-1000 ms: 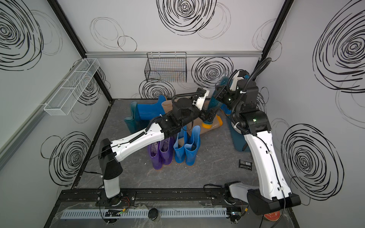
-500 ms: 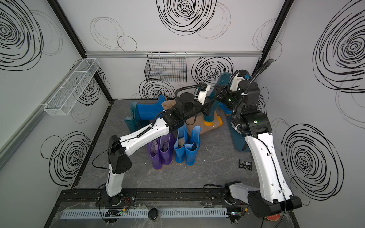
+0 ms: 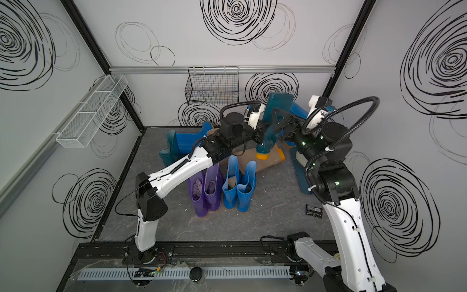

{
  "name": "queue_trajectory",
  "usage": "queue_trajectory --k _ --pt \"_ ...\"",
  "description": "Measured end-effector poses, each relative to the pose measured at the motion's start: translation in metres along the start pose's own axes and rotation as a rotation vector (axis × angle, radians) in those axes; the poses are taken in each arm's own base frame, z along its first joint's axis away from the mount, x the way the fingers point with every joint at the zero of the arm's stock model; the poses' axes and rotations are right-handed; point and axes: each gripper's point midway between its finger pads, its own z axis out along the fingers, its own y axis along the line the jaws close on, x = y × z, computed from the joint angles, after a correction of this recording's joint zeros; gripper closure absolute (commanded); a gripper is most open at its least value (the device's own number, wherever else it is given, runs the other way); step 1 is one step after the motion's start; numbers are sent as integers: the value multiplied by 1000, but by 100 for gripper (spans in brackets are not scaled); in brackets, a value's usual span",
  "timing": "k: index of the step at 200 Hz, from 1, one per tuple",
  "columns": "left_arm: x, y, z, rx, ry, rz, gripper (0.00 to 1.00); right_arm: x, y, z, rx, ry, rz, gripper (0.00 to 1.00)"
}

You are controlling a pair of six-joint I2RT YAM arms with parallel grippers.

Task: Match and arrange rain boots in pairs
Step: Pair a pair of rain boots at the center of the board.

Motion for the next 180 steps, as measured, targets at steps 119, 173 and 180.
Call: queue_trajectory --k 119,173,180 --pt "-156 68 -139 -196 -261 68 100 36 -3 2 -88 57 -41 0" --pt "-199 113 -238 -380 -340 123 100 73 -20 17 -97 154 -5 1" --pt "-200 118 -249 -409 -340 133 100 79 -23 20 -98 170 3 1"
